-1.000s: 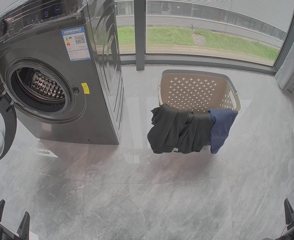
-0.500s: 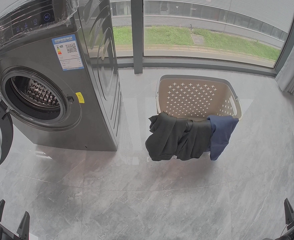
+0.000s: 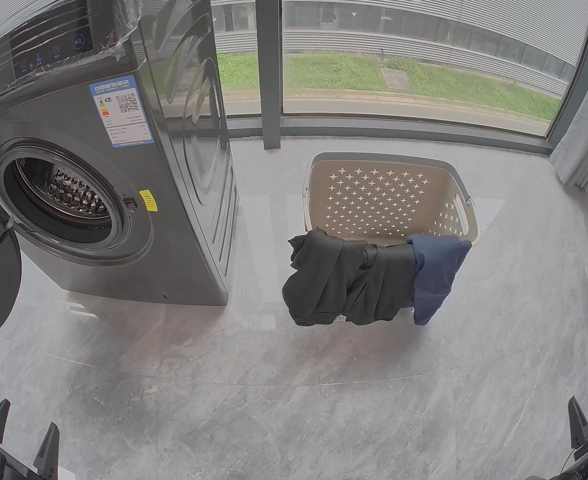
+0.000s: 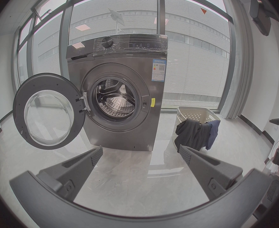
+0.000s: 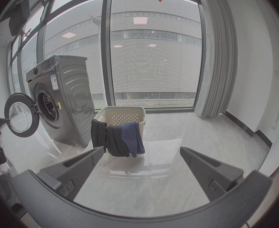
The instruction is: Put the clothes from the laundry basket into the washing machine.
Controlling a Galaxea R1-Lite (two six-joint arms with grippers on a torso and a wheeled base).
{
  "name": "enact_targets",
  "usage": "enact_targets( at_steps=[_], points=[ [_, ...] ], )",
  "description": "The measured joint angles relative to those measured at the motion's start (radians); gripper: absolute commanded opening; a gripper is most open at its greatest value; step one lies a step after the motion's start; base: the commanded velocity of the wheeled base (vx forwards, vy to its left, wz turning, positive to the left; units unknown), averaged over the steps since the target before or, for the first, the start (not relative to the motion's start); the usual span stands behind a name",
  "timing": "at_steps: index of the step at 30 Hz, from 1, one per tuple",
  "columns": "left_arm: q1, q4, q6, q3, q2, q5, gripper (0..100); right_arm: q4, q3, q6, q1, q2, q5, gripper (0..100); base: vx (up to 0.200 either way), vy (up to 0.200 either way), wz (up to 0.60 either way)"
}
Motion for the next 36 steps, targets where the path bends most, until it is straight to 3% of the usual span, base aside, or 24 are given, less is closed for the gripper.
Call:
enact_targets(
  at_steps=[4, 13, 22, 28, 36],
  points=[
    [0.0, 0.0, -0.001, 0.0, 0.0, 0.0, 100, 0.0, 0.0, 0.0, -0.001, 0.0, 0.0, 100, 0.0, -0.2, 0.0],
    [0.0, 0.0, 0.0, 0.0, 0.0, 0.0, 100, 0.0, 0.0, 0.0, 0.0, 0.0, 0.0, 100, 0.0, 0.0, 0.0],
    [-0.001, 0.0, 0.0, 0.0, 0.0, 0.0, 100, 0.0, 0.0, 0.0, 0.0, 0.0, 0.0, 100, 0.2, 0.0, 0.0],
    [-0.001, 0.0, -0.001, 0.0, 0.0, 0.0, 100, 0.0, 0.0, 0.0, -0.001, 0.001, 0.0, 100, 0.0, 0.0, 0.0],
    [0.0, 0.0, 0.0, 0.0, 0.0, 0.001, 100, 0.0, 0.0, 0.0, 0.0, 0.001, 0.0, 100, 0.0, -0.2, 0.0]
  ],
)
